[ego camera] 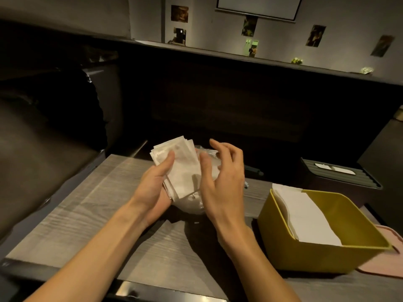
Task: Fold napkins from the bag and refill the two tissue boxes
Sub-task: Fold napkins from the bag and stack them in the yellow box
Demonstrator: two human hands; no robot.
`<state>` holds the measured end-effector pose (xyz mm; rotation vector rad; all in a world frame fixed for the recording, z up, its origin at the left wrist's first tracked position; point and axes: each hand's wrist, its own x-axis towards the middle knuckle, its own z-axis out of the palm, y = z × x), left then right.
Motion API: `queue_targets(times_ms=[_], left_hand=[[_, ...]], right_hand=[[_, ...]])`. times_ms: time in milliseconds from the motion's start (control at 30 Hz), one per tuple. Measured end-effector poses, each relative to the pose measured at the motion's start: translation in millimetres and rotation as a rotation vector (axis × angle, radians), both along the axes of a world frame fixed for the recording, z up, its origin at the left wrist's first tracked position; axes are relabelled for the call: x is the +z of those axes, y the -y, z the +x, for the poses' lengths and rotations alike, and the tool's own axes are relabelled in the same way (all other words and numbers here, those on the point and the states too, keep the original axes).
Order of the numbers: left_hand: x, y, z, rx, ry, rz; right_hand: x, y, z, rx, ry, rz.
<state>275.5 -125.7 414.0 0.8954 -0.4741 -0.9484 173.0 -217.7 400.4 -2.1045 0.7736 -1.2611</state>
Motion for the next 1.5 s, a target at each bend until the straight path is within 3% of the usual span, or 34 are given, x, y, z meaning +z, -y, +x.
queue_targets(times_ms=[133, 233, 333, 433, 533, 667, 767, 1000, 1100, 1333, 1500], left_hand=[[4, -6, -17, 0.01, -0.069, -0.016], [6, -9, -34, 0.037, -0.08, 0.007], [6, -18, -45, 0.025, -0.094, 0.015], [1, -25, -57, -0.001, -0.067, -0.001], [-7, -34, -65, 0.021, 0.061, 0.005], [-15, -49, -66, 0.006, 0.314, 0.058], [-18, -58, -60, 0.116, 0.511, 0.135], [-44, -62, -51, 0.067, 0.923, 0.39], [-47, -59, -59, -0.018, 0.922, 0.337], [-55, -53, -63, -0.004, 1.05, 0.303], [-59, -50, -58, 0.063, 0.978, 0.269]], right_hand=[[0, -16, -11, 0.072, -0.194, -0.074], [-6, -29, -28, 0.11, -0.18, -0.025], [-5, -34, -49, 0.147, -0.097, 0.248], [-8, -38, -70, 0.377, -0.034, 0.559], [-10, -39, -91, 0.489, 0.08, 0.738], [-9, -39, -110, 0.451, 0.128, 0.609], [-13, -38, -115, 0.389, 0.103, 0.486], [-29, -46, -111, 0.334, -0.081, 0.524], [-29, -47, -109, 0.375, -0.112, 0.493], [-34, -47, -106, 0.368, -0.112, 0.449], [-35, -44, -108, 0.363, -0.049, 0.458]])
